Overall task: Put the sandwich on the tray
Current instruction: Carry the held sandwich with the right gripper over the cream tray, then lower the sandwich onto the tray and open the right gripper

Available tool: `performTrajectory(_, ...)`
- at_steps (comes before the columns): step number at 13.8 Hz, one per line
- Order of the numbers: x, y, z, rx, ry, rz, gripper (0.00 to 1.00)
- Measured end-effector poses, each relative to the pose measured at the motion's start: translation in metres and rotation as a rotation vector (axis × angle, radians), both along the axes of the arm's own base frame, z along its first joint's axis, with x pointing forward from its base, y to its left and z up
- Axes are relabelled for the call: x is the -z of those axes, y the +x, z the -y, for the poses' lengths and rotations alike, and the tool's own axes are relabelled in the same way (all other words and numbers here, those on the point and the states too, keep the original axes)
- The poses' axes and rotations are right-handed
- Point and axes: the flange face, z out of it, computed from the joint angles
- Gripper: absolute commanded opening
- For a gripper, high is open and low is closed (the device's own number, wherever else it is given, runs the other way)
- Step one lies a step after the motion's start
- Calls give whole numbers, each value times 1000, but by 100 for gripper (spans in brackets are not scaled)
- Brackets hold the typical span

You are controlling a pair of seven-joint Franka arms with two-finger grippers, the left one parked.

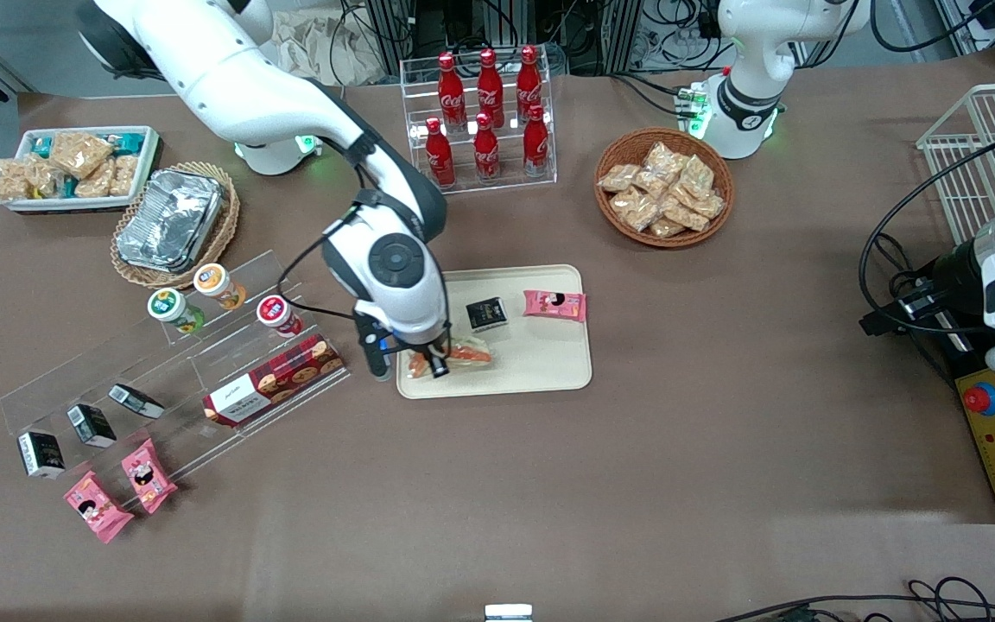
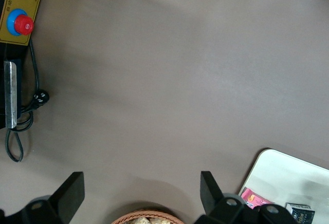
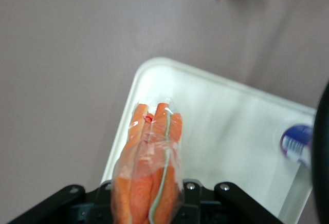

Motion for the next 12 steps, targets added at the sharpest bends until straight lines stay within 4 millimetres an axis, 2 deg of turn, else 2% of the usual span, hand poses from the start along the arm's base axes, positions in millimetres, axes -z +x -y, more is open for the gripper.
performTrajectory(3, 23, -12, -26, 19, 9, 28, 0)
performTrajectory(7, 54, -28, -43, 12, -29, 41, 0)
performTrajectory(8, 61, -30, -44, 10, -32, 37, 6)
performTrajectory(11, 66, -28, -45, 1, -23, 51, 100)
performTrajectory(12, 65, -27, -45, -13, -32, 65, 100)
